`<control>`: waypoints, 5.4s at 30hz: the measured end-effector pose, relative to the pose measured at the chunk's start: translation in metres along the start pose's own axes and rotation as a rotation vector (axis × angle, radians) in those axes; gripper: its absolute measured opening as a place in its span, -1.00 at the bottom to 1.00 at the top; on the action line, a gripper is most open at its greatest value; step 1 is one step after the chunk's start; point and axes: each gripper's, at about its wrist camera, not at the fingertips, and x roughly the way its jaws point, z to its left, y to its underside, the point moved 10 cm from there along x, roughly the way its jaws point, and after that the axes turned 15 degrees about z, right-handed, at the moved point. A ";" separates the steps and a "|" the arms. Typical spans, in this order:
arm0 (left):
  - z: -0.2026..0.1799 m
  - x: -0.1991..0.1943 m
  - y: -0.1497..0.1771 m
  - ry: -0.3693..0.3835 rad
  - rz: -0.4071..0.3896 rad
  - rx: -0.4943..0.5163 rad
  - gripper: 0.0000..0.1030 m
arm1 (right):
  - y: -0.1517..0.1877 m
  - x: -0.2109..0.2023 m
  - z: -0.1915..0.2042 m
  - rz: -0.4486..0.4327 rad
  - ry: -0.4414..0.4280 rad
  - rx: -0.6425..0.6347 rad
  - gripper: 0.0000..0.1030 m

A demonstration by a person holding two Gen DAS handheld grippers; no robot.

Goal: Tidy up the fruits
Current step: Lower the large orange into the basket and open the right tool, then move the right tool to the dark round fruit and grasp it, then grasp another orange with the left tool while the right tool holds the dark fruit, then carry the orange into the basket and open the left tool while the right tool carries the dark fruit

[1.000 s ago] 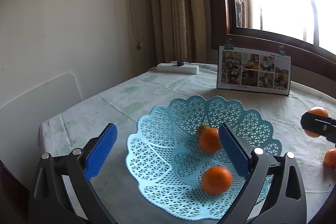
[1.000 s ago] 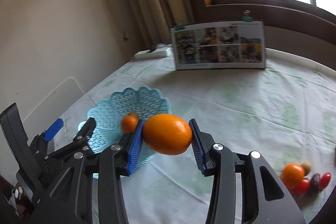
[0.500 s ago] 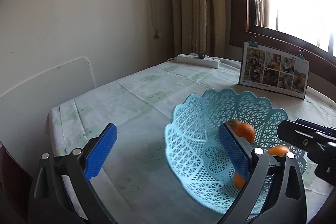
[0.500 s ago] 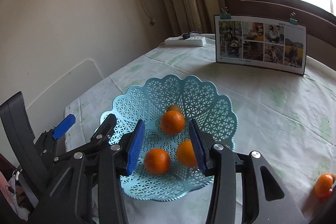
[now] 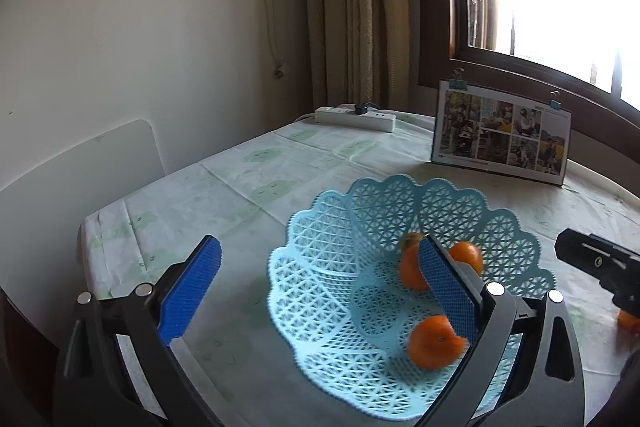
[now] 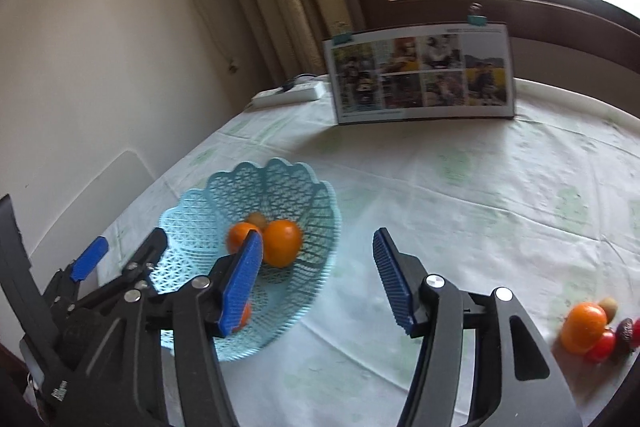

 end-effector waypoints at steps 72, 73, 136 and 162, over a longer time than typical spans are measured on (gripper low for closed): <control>-0.283 -0.040 0.067 0.442 0.141 0.566 0.95 | 0.062 -0.096 -0.336 -0.019 0.380 0.508 -0.17; -0.288 -0.040 0.070 0.450 0.147 0.580 0.95 | 0.062 -0.096 -0.335 -0.020 0.376 0.507 -0.17; -0.139 -0.017 0.018 0.210 0.059 0.233 -0.14 | 0.058 -0.091 -0.293 -0.041 0.354 0.419 -0.17; -0.049 -0.004 -0.001 0.064 -0.008 0.070 0.91 | 0.016 -0.065 -0.143 -0.053 0.170 0.200 -0.17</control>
